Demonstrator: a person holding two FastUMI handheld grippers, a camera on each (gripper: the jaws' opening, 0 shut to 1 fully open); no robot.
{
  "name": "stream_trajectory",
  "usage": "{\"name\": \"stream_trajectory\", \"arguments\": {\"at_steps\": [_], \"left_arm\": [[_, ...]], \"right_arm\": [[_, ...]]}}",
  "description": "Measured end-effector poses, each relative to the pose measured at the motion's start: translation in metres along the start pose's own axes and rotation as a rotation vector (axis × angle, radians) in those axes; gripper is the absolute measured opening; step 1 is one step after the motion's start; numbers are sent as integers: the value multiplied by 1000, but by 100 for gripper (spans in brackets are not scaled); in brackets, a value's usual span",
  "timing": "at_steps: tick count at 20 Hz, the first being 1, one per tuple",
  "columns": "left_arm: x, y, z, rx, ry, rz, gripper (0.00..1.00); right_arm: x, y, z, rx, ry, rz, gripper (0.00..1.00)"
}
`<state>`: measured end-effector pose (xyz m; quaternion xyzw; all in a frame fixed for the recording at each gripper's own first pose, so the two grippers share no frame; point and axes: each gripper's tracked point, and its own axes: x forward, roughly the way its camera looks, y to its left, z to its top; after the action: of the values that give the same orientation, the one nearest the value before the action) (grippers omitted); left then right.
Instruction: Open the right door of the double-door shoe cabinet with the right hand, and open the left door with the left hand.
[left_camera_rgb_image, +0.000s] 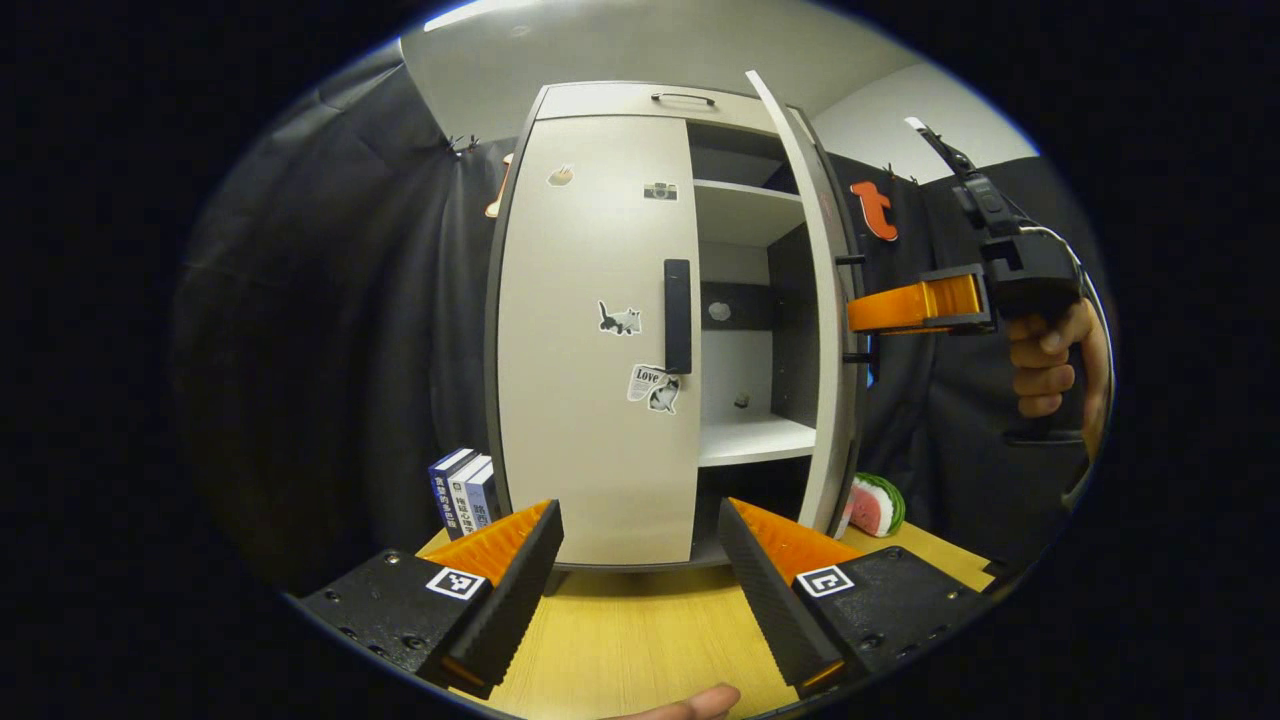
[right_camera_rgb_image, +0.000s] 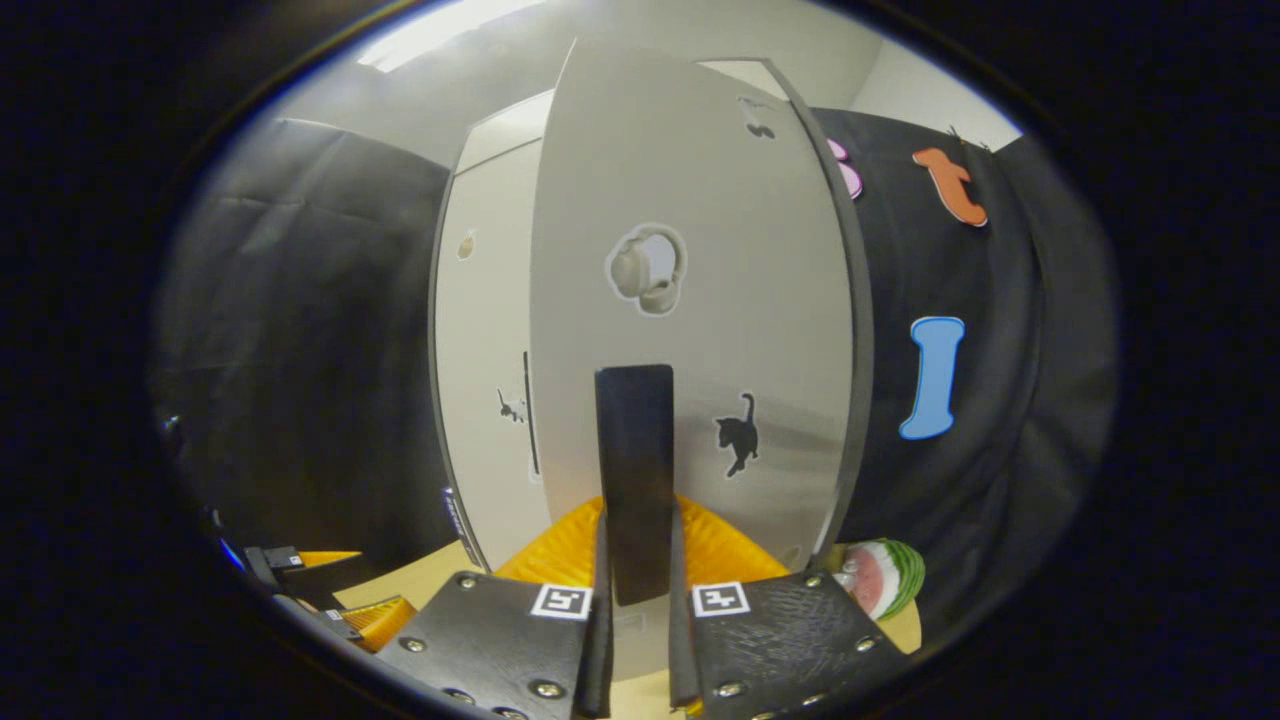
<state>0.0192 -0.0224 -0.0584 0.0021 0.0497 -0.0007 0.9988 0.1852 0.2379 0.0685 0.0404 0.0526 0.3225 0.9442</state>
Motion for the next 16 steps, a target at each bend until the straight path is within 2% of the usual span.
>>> {"name": "stream_trajectory", "arguments": {"at_steps": [8, 14, 15, 16], "left_arm": [[7, -27, -7, 9, 15, -48, 97], [14, -26, -13, -53, 14, -67, 97], [15, -22, -14, -44, 15, -60, 98], [15, -18, -15, -37, 15, -49, 98]], "right_arm": [[-17, -19, 1, 11, -18, -17, 22], [-28, -38, 3, -15, -38, -75, 21], [-30, -43, 3, -20, -44, -80, 20], [-31, -46, 3, -15, -42, -87, 16]]}}
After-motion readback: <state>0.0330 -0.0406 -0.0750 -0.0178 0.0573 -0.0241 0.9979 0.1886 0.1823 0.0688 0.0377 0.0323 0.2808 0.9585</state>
